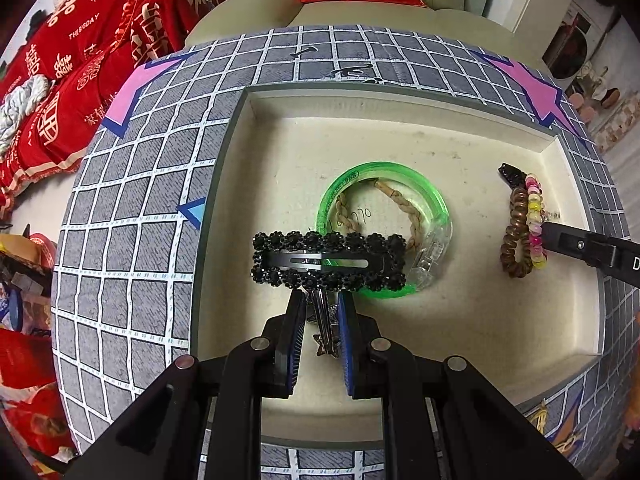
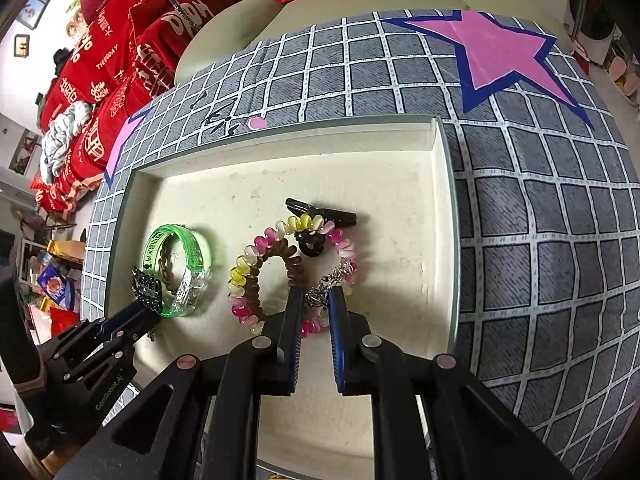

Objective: Organize jewelry
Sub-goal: 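Open right gripper to drop the chain while left gripper releases the hair pin in the tray, then move left gripper to the yellow cord bracelet while right gripper approaches the cream bunny hair clip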

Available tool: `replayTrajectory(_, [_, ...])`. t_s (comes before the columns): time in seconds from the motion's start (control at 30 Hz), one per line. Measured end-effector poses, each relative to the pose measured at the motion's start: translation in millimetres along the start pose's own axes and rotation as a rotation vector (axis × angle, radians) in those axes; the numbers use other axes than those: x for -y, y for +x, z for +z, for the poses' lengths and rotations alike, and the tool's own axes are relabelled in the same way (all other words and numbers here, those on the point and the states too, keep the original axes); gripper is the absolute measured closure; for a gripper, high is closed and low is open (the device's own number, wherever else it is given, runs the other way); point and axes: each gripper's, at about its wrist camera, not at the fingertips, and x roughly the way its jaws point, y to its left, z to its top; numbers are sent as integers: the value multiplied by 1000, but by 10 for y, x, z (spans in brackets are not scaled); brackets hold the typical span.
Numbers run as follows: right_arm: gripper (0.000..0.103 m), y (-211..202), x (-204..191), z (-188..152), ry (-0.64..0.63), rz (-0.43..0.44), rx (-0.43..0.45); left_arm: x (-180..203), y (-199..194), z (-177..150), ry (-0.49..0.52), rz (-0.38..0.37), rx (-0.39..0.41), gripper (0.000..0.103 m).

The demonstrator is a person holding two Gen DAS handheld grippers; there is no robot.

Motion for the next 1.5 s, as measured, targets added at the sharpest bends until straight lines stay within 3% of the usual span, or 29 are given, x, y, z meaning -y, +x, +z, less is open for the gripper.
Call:
replayTrajectory(0.03, [84, -1, 3, 0, 3, 2, 0, 7, -8, -3, 4, 4, 2, 79])
replayTrajectory(0.1, [65, -24, 27, 0, 13, 13, 4, 16, -24, -10, 11, 8, 5, 79])
replayTrajectory(0.17, [58, -67, 45, -8, 22, 22, 15, 16, -41, -15, 12, 9, 7, 79])
replayTrajectory(0.83, [52, -422, -47, -116, 69, 83, 63, 54, -331, -58, 42, 12, 59, 78])
replayTrajectory(0.9, [52, -449, -50, -133, 72, 81, 67, 48, -365, -58, 41, 19, 69, 42])
replayTrajectory(0.93, [52, -463, -52, -139, 72, 80, 69, 31, -408, -65, 32, 27, 89, 8])
replayTrajectory(0.97, [52, -478, -55, -143, 73, 79, 72, 24, -459, -70, 26, 33, 117, 2])
replayTrajectory(1.17, [51, -560, -79, -161, 73, 74, 86, 46, -525, -60, 48, 25, 120, 2])
replayTrajectory(1.5, [24, -716, -178, -251, 64, 107, 99, 18, -635, -189, 45, 24, 106, 0])
